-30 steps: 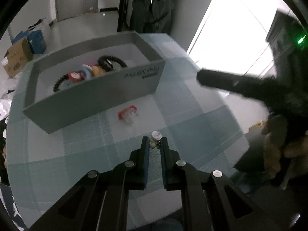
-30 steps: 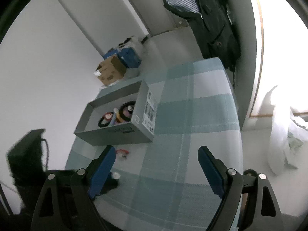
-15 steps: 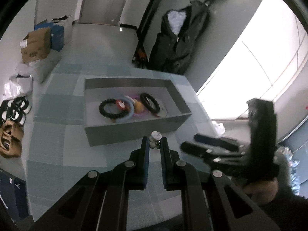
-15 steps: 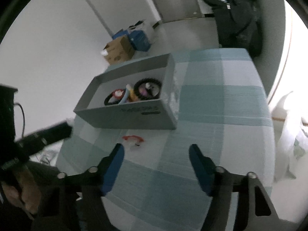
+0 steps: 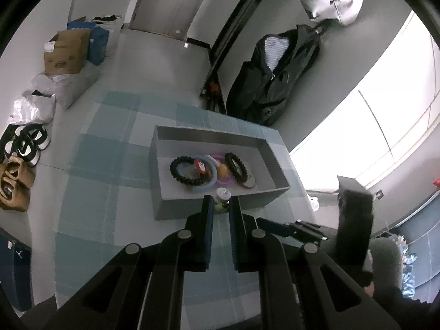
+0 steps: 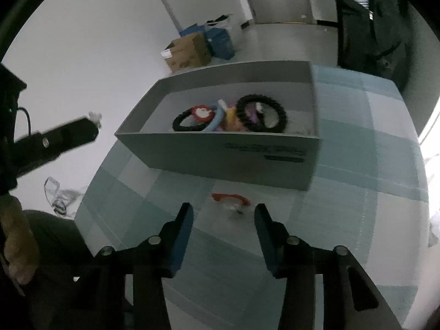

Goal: Organize jewelry
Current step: 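Grasp the small white bead with the left gripper while the right gripper grasps the red-capped clear item, then carry the white bead and red-capped item over the grey box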

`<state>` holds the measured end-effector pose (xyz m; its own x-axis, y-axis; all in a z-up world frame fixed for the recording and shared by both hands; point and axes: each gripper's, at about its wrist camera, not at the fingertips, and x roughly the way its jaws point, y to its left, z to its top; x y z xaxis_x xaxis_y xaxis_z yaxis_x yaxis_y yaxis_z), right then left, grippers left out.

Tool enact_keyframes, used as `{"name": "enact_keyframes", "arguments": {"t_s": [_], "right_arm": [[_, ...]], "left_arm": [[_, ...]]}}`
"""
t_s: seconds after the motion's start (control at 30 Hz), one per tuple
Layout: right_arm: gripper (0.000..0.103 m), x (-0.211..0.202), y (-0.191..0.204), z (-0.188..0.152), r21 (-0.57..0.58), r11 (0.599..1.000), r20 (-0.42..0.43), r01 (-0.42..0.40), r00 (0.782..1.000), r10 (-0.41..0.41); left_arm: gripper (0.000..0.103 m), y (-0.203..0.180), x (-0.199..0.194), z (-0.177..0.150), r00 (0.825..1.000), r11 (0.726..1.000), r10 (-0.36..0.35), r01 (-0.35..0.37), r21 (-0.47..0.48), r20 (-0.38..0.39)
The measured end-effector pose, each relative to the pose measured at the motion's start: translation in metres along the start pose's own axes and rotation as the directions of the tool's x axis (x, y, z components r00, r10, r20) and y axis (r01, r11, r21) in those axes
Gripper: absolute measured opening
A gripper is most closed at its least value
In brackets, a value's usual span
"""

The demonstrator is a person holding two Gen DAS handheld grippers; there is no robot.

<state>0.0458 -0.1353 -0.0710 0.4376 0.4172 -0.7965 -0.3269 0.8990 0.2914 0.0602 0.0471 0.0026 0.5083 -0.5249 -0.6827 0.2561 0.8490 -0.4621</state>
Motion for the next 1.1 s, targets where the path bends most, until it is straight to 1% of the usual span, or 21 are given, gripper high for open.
{"name": "enact_keyframes", "arguments": {"t_s": [0.07,0.13,0.2,0.27,0.3,0.33,0.5,0.67,0.8,0.9,1.1], "right_arm": [[0.041,0.002,0.004,0.002,-0.021,1.0,0.0,0.018,1.0,-0.018],[0.034,0.002,0.004,0.002,-0.029,0.999,-0.004,0.024,1.0,-0.024],[0.032,0.001,0.007,0.0,-0.038,0.998,-0.001,0.044,0.999,-0.044],[0.025,0.002,0.01,-0.001,-0.05,0.996,0.002,0.072,0.997,-0.072],[0.019,0.003,0.01,-0.001,-0.053,0.996,-0.002,0.077,0.997,-0.077],[0.017,0.004,0.012,0.0,-0.054,0.996,-0.004,0.077,0.997,-0.077],[0.017,0.002,0.01,0.0,-0.062,0.996,-0.007,0.072,0.997,-0.072],[0.017,-0.001,0.007,0.001,-0.038,0.997,-0.004,0.06,0.998,-0.06],[0.017,-0.01,0.004,0.005,-0.028,0.999,0.024,0.041,0.999,-0.04],[0.017,-0.02,0.008,0.007,-0.041,0.999,0.052,0.032,0.998,-0.03],[0.017,-0.04,0.016,0.012,-0.07,0.997,0.121,-0.041,0.991,0.049]], "left_arm": [[0.007,0.001,-0.004,0.002,1.0,1.0,-0.001,0.001,0.0,0.009],[0.007,0.002,-0.006,0.003,1.0,1.0,0.004,-0.004,0.003,0.016],[0.007,0.003,-0.006,0.003,1.0,1.0,0.008,-0.008,0.0,0.015],[0.007,0.004,-0.006,0.003,1.0,1.0,0.009,-0.009,0.0,0.016],[0.007,0.004,-0.005,0.003,1.0,1.0,0.014,-0.014,0.001,0.015],[0.007,0.004,-0.005,0.004,1.0,1.0,0.015,-0.015,0.001,0.013],[0.007,0.006,-0.006,0.004,1.0,1.0,0.013,-0.013,-0.001,0.019],[0.007,0.006,-0.007,0.004,1.0,1.0,0.015,-0.015,0.002,0.02],[0.007,0.007,-0.006,0.004,0.999,1.0,0.026,-0.026,0.005,0.02],[0.007,0.005,-0.005,0.004,0.999,1.0,0.031,-0.031,0.006,0.021],[0.007,0.003,0.0,0.007,0.999,0.999,0.045,-0.045,0.006,0.022]]}}
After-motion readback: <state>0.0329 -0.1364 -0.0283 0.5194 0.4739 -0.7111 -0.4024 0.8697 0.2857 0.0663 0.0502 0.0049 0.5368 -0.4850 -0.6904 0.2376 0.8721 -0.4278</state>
